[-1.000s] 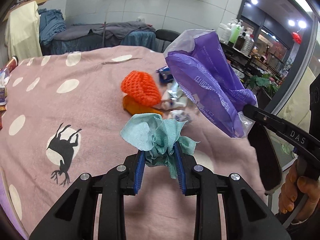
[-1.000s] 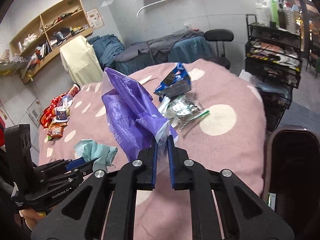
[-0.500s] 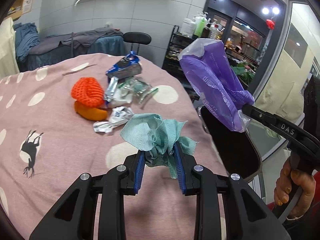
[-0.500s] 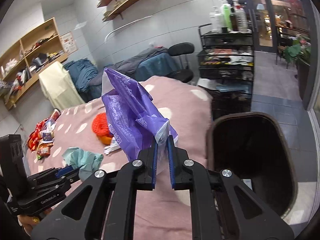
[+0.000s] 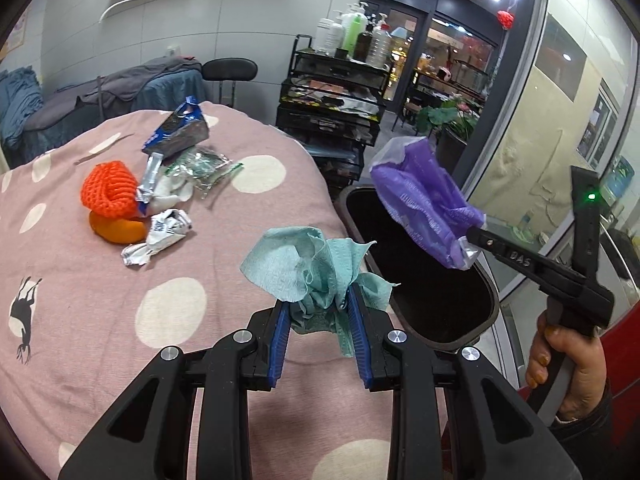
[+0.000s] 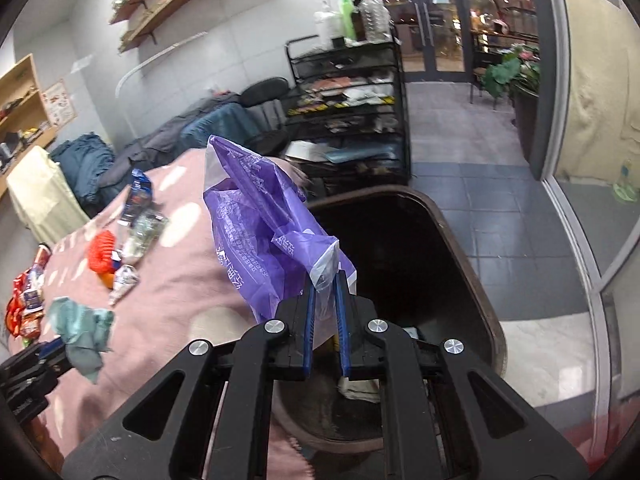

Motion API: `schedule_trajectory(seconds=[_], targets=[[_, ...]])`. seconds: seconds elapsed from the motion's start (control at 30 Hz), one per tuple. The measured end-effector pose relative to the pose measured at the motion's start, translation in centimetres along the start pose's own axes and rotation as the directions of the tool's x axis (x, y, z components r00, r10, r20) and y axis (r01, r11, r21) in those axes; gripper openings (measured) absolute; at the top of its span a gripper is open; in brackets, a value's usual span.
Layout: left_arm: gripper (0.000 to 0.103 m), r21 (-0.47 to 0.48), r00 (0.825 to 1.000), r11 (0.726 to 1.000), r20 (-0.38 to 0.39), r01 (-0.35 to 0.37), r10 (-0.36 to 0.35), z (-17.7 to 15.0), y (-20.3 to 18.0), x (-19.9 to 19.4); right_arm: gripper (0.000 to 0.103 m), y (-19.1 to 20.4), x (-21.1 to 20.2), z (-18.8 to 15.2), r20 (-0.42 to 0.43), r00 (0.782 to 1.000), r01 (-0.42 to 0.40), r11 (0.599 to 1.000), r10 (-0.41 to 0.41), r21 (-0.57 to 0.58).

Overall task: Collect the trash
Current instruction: 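Carry the purple bag to the bin and release it with the right tool, then lower the teal cloth into the bin and open the left tool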

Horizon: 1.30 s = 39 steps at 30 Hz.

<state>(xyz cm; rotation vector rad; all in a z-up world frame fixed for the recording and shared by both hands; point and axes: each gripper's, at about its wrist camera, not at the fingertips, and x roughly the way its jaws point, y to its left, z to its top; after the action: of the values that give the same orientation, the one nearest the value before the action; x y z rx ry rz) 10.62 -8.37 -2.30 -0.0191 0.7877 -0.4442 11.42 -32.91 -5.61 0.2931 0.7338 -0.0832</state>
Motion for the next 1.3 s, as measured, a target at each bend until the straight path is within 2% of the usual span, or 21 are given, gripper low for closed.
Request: schedule_trajectory(seconds=[0.27,0.4,0.47,0.5,0.53,0.6,0.8,0.93,1.1,1.3], targets=[[0.028,0.066,0.999,0.997,-0.036,0.025,-0.023,0.0,-2.5,1.5,0.011,-2.4,3.9,-2.0,-0.094,0.991,0.097,0.995,-0.096,0.006],[0.028,0.094,0.997,0.995,-0.064,0.046,-0.040,-0.1,-3.6,2.5,0.011,-2.9,4.9,-3.0,-0.118,0.987,0.112,0.994,-0.109,0.017],[0.028,0.100,0.995,0.993,-0.081,0.059,-0.051,0.0,-4.1,3.1,0.019,-3.1,5.2,-3.3,-0.124,0.986,0.113,0.993,-0.109,0.025],[0.028,0.104,0.994,0.992,-0.090,0.068,-0.058,0.0,-4.3,3.3,0.030,-3.3,5.1,-3.4,-0.121,0.987,0.111,0.993,-0.107,0.030],[0.028,0.106,0.993,0.992,-0.098,0.074,-0.064,0.0,-4.5,3.5,0.049,-3.4,4.9,-3.5,-0.108,0.987,0.121,0.992,-0.117,0.030],[0.028,0.109,0.990,0.990,-0.115,0.090,-0.078,0.1,-4.9,4.0,0.069,-3.3,4.5,-3.5,-0.084,0.988,0.131,0.991,-0.129,0.026],[0.028,0.124,0.982,0.984,-0.151,0.129,-0.110,0.8,-6.3,5.4,0.070,-4.4,2.5,-3.4,-0.022,0.988,0.151,0.986,-0.150,0.067],[0.028,0.163,0.978,0.976,-0.172,0.144,-0.115,1.4,-7.9,6.8,0.076,-4.8,1.4,-2.4,0.014,0.985,0.167,0.980,-0.170,0.103],[0.028,0.195,0.970,0.966,-0.208,0.167,-0.126,2.0,-9.9,8.6,0.078,-6.3,-0.3,-1.6,0.054,0.977,0.196,0.970,-0.205,0.141],[0.028,0.220,0.960,0.959,-0.251,0.179,-0.121,2.1,-11.5,10.8,0.078,-8.0,-1.2,-0.9,0.067,0.971,0.216,0.960,-0.231,0.176]])
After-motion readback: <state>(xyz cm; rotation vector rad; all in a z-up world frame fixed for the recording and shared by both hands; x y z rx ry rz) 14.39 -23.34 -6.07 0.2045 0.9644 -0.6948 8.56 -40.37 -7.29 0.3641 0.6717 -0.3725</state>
